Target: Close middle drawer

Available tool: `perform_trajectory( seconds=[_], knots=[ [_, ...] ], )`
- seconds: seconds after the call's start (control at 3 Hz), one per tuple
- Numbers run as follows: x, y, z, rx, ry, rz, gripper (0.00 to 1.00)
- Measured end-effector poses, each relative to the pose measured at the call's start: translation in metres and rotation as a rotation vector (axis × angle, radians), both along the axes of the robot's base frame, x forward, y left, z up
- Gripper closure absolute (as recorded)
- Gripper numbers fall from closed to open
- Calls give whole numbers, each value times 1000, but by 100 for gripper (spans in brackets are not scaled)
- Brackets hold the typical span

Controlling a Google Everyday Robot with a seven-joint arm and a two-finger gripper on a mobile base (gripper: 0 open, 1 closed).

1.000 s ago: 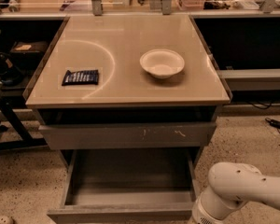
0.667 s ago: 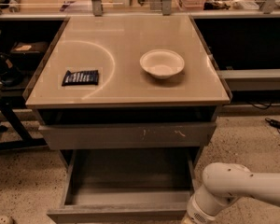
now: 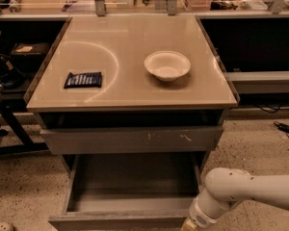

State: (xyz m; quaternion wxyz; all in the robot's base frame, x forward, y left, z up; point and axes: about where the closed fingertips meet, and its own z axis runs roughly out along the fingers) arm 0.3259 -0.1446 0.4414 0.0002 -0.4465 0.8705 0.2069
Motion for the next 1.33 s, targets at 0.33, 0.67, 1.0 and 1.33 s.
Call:
perform_trajectory(
  seconds=[0.33, 0.67, 1.0, 1.33],
  knots=[
    [0, 0, 0, 0, 0, 0, 81],
    [0, 0, 0, 0, 0, 0, 59],
    [0, 0, 0, 0, 0, 0, 36],
    [0, 0, 0, 0, 0, 0, 12]
  ],
)
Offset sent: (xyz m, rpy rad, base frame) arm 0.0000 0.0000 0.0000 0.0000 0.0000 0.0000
